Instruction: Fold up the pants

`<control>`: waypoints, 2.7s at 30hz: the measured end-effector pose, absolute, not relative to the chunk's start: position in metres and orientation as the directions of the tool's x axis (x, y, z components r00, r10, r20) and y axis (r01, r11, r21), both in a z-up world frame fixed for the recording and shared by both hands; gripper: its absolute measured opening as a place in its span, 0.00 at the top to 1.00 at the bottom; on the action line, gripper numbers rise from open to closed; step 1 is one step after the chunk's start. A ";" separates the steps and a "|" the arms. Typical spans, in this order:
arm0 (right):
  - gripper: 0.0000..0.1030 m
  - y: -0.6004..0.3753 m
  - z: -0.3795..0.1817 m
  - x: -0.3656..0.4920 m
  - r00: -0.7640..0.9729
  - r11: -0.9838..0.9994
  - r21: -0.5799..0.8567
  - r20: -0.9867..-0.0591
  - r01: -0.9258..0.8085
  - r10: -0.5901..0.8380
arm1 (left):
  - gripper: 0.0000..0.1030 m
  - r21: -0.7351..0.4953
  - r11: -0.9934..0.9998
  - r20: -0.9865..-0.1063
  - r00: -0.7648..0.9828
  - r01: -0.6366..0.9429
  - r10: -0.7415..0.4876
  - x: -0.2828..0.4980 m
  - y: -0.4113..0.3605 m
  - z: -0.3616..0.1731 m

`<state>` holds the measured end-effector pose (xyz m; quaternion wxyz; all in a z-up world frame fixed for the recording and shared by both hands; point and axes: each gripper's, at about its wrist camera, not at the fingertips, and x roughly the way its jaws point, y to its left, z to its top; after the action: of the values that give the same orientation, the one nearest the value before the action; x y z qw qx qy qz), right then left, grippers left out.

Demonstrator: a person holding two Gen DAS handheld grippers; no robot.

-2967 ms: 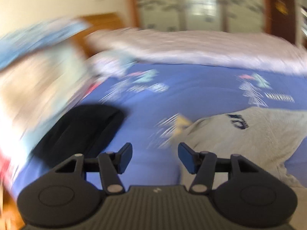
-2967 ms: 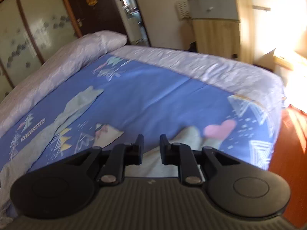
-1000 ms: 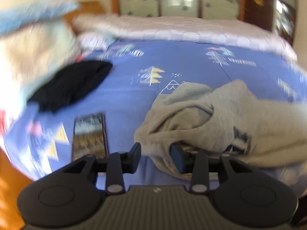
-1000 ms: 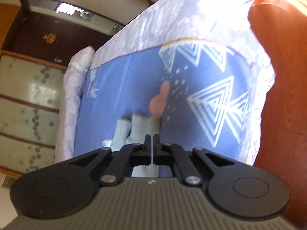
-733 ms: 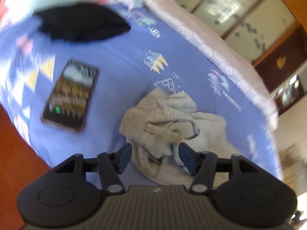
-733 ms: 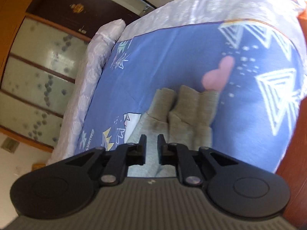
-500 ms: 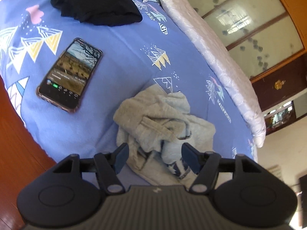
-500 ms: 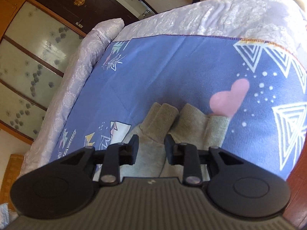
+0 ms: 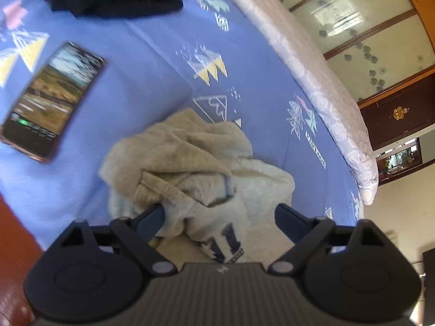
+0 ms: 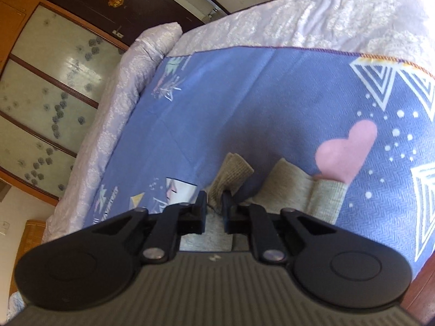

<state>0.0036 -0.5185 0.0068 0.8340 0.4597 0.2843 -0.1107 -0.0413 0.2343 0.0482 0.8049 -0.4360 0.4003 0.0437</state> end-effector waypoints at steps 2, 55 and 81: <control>0.87 -0.518 0.015 0.002 0.825 0.556 0.711 -0.559 0.431 0.076 | 0.11 -0.667 0.608 -0.698 0.647 -0.432 -0.306 -0.027 0.228 0.044; 0.85 -0.580 -0.023 -0.127 0.816 0.265 0.772 -0.556 0.578 -0.160 | 0.65 -0.448 0.800 -0.808 0.563 -0.399 -0.172 -0.057 0.244 -0.003; 0.53 -0.187 0.054 0.064 0.437 0.681 0.549 -0.522 -0.485 0.732 | 0.17 -0.631 0.644 -0.739 0.588 -0.433 -0.329 -0.015 0.263 0.020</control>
<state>0.0636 -0.1867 0.0538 0.8324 0.1610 0.3843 0.3655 -0.0146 0.2631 0.0201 0.7855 -0.4209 0.4525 0.0329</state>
